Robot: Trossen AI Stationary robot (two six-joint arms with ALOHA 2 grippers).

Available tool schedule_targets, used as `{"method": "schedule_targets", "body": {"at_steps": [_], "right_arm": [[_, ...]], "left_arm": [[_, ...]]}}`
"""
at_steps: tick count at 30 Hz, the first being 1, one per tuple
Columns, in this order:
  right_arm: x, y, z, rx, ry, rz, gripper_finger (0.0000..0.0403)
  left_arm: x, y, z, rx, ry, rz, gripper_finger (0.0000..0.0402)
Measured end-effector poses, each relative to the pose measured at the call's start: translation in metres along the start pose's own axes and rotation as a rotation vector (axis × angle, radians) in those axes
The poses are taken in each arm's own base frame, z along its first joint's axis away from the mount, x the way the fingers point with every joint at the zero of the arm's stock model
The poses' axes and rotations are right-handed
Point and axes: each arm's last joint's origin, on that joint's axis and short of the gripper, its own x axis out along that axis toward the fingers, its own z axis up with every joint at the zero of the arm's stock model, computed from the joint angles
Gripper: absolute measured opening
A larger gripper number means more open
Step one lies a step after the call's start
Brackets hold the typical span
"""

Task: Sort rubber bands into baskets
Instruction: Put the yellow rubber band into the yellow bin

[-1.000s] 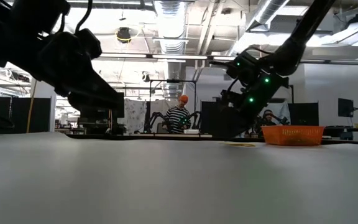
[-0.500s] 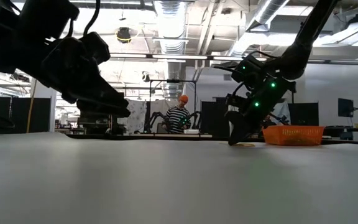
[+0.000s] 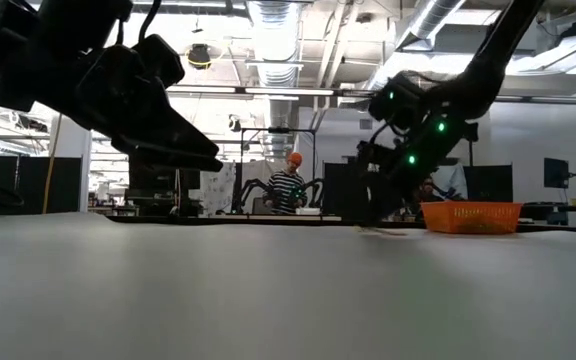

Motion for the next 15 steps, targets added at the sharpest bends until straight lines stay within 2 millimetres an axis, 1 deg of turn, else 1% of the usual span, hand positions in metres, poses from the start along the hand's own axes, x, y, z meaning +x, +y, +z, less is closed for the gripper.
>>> {"method": "schedule_targets", "body": {"at_steps": [4,9,15], "right_arm": [[-0.018,0.011,0.012,-0.022,-0.071,0.041,0.0017],[-0.046,0.029,0.024,-0.058,-0.164,0.117,0.0017],[-0.078,0.057,0.028,-0.127,-0.251,0.259,0.0017]], "left_arm": [[0.001,-0.001,0.003,0.019,-0.008,-0.002,0.0235],[0.002,-0.002,0.007,0.049,-0.023,0.007,0.0235],[0.005,-0.004,0.016,0.101,-0.063,0.067,0.0235]]}}
